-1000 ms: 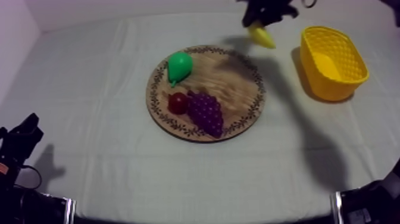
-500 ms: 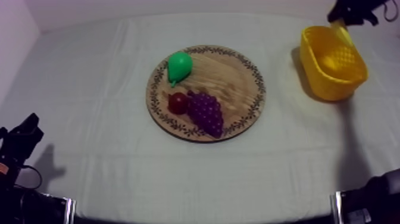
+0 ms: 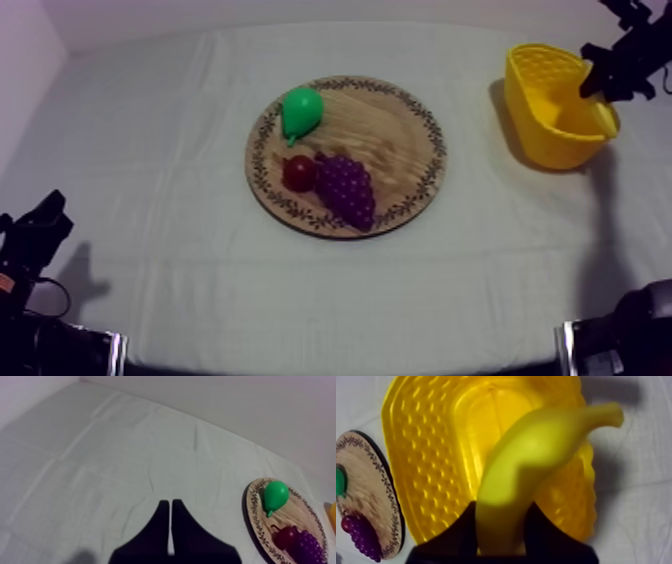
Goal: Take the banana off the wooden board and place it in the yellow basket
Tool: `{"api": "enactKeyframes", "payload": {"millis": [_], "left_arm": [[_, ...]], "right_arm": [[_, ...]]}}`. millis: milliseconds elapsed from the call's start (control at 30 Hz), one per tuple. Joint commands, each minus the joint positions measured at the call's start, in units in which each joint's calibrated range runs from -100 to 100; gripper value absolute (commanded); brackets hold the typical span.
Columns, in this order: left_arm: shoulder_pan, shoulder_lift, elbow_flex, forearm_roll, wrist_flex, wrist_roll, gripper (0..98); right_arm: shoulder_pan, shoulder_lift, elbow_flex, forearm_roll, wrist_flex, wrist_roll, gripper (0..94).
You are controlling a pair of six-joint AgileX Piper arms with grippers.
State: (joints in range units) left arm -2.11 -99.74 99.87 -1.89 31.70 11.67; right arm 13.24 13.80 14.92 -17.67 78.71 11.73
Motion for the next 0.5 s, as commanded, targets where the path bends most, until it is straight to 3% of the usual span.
{"api": "enactKeyframes", "payload": {"millis": [0,200,467], "left_arm": [[0.0,0.0,0.0,0.01,0.0,0.0,0.1],[0.0,0.0,0.0,0.01,0.0,0.0,0.1],[0.0,0.0,0.0,0.01,0.0,0.0,0.1]], "right_arm": [[-0.3,0.8,-0.3,0.2,-0.7,0.1,12.2],[-1.0,3.8,-3.8,0.6,-2.5,-0.2,16.5],[-1.8,6.4,-8.5,1.9,-3.7,-1.6,31.8]]}}
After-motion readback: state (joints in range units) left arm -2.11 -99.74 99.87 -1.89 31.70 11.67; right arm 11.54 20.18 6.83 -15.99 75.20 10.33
